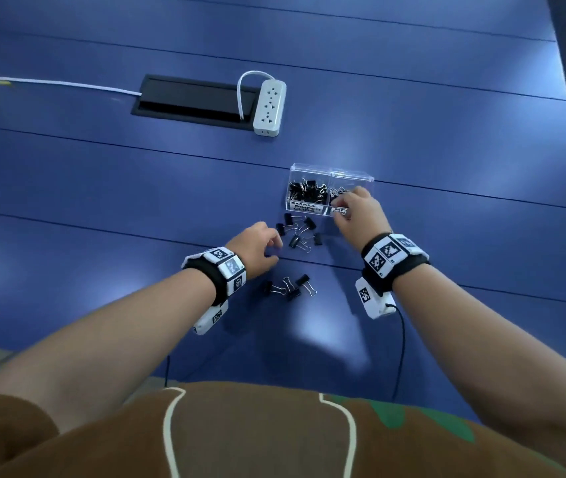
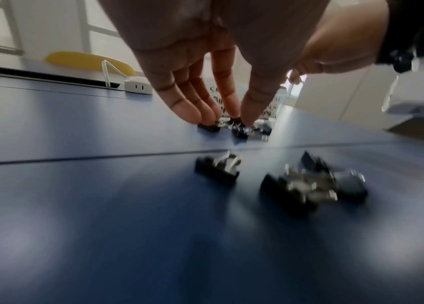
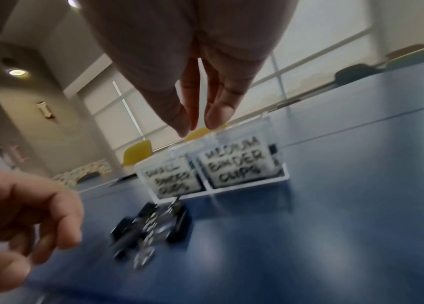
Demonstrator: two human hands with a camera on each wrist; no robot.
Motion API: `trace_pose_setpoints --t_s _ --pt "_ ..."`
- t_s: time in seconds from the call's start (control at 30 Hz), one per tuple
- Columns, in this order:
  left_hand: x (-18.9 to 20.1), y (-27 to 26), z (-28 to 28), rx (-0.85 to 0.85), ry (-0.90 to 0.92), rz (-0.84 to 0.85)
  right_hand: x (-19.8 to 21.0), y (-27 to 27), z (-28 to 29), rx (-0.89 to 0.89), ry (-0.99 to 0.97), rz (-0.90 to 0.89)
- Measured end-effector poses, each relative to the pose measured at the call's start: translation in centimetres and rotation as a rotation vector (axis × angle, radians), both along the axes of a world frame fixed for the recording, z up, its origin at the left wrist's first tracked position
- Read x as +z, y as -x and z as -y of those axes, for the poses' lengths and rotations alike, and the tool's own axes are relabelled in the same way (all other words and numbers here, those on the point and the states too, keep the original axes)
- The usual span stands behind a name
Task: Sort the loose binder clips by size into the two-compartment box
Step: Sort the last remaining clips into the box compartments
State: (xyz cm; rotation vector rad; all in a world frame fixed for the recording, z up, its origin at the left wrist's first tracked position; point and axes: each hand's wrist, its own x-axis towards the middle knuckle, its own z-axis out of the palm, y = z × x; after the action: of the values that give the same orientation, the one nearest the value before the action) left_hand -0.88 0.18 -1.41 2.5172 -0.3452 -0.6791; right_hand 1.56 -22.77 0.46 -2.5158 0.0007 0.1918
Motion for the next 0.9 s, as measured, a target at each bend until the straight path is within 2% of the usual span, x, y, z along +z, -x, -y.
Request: trace_pose_setpoints --t_s 0.1,0.17,0.3,0.43,0.53,0.6,0.7,0.9 --pt "-0.8 1.7 -1.4 -0.027 -0.043 -0.053 -1.5 1.4 -1.8 0.181 0.066 -0.132" --pt "-1.1 2.5 -1.7 -0.037 -0.072 -0.056 -2.3 2.0 -2.4 0.227 0.115 -0.205" --pt "-1.2 3.2 -1.7 -0.057 -0.09 -0.024 -3.0 2.9 -2.4 0.203 0.138 -0.23" --pt "-0.9 3.3 -1.5 -0.018 -0.009 -0.029 -2.7 4.3 -2.6 0.14 0.03 -0.133" --pt "-0.8 3.7 -1.5 0.027 0.095 0.003 -2.7 6.3 -3.7 0.19 -0.047 -0.13" --pt "-0.7 3.9 -1.3 -0.004 0.14 0.021 -3.2 7.7 -4.5 0.271 -0.046 -0.158" --pt "-0.9 4.4 -0.8 -0.081 0.11 0.027 -3.9 9.0 -4.9 0.32 0.047 -0.222" --pt "-1.6 5.5 -0.7 -0.175 -0.025 -0.01 -3.8 9.2 -4.3 0.199 0.047 -0.261"
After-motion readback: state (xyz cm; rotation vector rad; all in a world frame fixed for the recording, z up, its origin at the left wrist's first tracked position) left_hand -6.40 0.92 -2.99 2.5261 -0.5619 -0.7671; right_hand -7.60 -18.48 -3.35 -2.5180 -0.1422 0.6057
